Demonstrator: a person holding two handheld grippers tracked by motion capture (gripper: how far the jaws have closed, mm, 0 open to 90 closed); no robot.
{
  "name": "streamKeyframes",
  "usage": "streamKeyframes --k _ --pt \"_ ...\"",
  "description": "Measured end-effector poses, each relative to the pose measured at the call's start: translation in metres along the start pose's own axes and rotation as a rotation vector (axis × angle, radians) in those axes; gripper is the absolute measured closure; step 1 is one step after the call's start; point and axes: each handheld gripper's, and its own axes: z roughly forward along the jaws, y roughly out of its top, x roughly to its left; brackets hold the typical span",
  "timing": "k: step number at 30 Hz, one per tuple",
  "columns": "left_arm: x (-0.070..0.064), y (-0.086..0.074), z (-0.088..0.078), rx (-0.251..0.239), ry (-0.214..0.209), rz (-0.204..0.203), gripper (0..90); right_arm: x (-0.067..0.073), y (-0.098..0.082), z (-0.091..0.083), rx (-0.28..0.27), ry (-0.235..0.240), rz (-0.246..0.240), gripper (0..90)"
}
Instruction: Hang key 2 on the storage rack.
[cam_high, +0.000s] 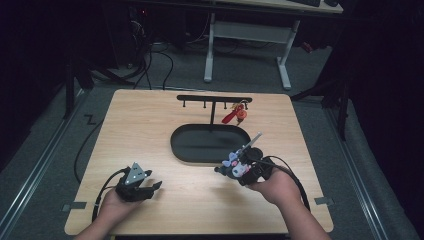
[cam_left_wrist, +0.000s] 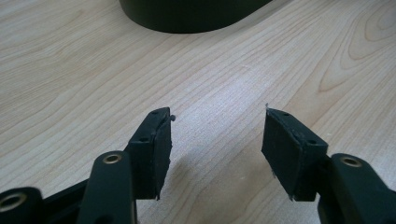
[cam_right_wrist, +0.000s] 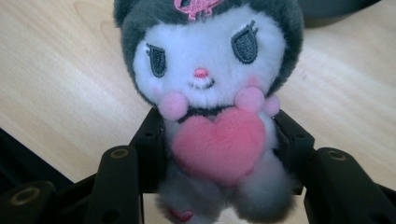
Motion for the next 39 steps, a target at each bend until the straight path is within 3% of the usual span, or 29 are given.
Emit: streamKeyframes --k 8,14,28,39 --pt "0.0 0.0 -0.001 -0.001 -0.003 0.0 42.7 -0.003 0.031 -0.014 -0.011 -0.013 -0.002 48.3" --pt "0.001 -0.001 -0.001 -0.004 -0.003 -0.003 42.7 -0.008 0.049 -0.019 -0.02 0.004 0.019 48.2" --pt "0.001 -0.001 -0.002 -0.004 -0.005 -0.004 42.6 -0.018 0.079 -0.037 -0.038 0.017 0.078 48.0" --pt "0.002 -0.001 -0.003 -0.013 -0.008 -0.006 42.7 -0.019 0.106 -0.045 -0.048 -0.011 0.099 47.9"
